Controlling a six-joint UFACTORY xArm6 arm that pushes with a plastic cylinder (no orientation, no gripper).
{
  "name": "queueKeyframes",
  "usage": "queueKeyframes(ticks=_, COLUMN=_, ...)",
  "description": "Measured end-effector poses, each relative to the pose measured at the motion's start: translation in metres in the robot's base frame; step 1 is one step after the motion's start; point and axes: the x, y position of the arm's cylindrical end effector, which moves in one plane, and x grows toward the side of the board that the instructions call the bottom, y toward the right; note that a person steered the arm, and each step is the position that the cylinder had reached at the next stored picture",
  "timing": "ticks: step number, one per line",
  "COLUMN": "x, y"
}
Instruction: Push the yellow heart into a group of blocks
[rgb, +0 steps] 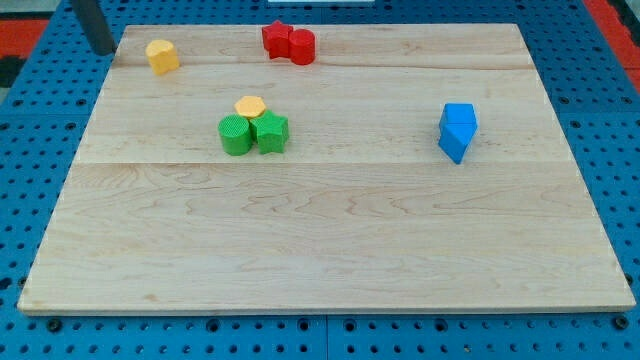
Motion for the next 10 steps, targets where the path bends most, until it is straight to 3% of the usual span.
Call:
queueKeyframes(ticks=2, x=0.011, y=0.083)
queueKeyframes(ticks=3, x=0.032, y=0.074)
queueKeyframes(ticks=4, x=-0.007, y=0.065)
queueKeyframes(ticks=7, x=0.017, y=0.084)
queueKeyframes(ticks=10, x=0.109, y=0.120)
